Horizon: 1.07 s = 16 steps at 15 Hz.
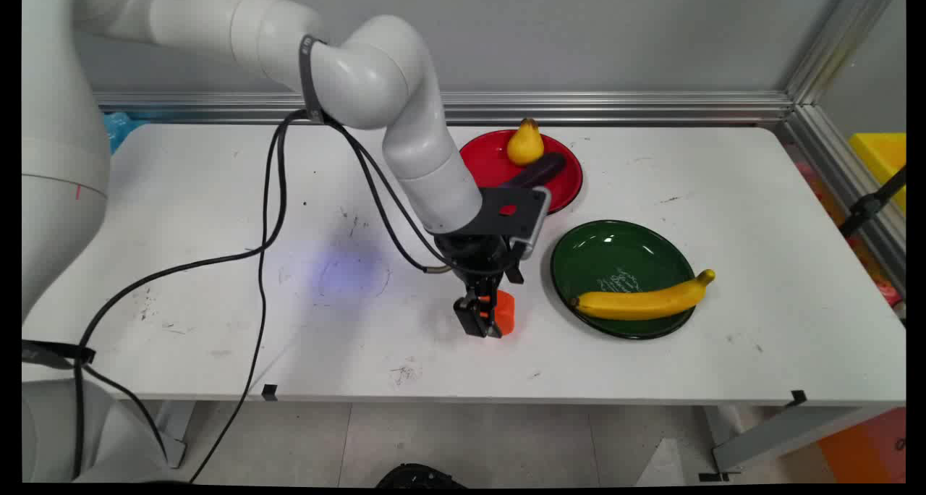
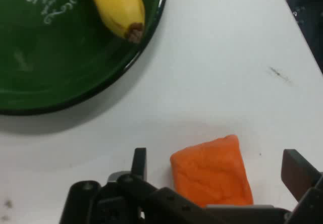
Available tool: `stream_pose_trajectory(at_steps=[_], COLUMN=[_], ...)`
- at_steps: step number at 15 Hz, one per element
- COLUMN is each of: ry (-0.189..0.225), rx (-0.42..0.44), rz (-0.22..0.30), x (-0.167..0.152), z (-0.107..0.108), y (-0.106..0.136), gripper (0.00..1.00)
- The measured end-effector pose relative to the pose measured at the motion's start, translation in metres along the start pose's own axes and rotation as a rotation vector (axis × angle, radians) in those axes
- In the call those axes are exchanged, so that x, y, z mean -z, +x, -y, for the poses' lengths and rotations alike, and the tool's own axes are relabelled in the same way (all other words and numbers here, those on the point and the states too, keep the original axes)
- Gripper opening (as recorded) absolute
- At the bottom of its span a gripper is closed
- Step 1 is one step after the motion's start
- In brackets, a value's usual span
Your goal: Pick up the eggplant from the red plate
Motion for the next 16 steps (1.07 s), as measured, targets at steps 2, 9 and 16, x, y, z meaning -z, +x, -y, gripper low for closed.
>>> stream_pose_trajectory(at_steps=[2, 9, 16], ry=[0.01, 0.081, 0.264], rx=[0.015, 0.184, 0.466], rz=[-0.002, -0.017, -0.041], x=[0.013, 0.074, 0.135], z=[0.001, 0.009, 0.042], y=[-0.001, -0.008, -0.026], gripper=[1.0, 1.0, 1.0])
